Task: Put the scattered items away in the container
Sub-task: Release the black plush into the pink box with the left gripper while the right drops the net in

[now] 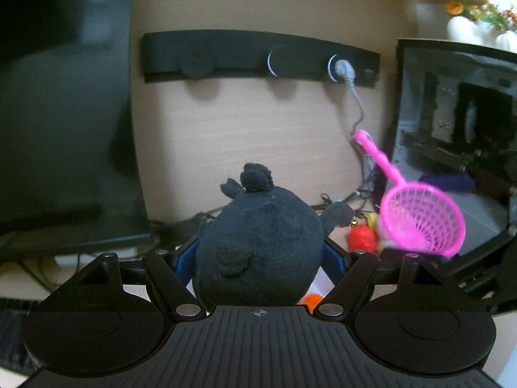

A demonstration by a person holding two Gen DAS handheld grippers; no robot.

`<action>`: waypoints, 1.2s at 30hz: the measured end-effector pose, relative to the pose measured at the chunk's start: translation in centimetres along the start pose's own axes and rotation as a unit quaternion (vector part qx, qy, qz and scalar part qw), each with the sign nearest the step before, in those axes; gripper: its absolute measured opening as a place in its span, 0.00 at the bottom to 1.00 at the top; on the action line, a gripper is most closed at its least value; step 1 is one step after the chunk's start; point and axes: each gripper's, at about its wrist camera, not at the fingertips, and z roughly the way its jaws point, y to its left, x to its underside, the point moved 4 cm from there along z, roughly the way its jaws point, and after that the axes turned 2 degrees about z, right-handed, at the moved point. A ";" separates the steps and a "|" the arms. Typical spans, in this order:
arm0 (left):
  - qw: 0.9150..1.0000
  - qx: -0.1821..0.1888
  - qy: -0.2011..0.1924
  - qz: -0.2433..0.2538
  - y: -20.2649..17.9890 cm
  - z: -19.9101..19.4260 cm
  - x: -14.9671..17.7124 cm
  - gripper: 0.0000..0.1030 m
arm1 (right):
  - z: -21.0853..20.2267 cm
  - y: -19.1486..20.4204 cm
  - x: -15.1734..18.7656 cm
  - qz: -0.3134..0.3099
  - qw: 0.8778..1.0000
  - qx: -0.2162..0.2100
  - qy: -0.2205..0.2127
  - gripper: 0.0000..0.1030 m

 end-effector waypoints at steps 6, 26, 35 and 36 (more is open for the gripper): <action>0.998 0.030 0.045 0.011 -0.2 5.8 2.8 0.82 | 4.9 -1.8 -1.1 0.005 1.000 -0.028 0.006 0.81; 0.990 0.006 0.128 -0.054 2.7 3.6 6.1 0.92 | 19.3 -1.6 -1.5 0.419 0.864 -0.243 0.134 0.88; 0.991 -0.007 0.124 -0.051 4.0 6.1 4.0 0.92 | 14.5 -6.0 0.2 0.346 0.924 -0.142 0.084 0.89; 0.991 -0.009 0.125 -0.051 4.2 6.8 3.7 0.88 | 13.7 -6.4 1.0 0.331 0.931 -0.125 0.086 0.89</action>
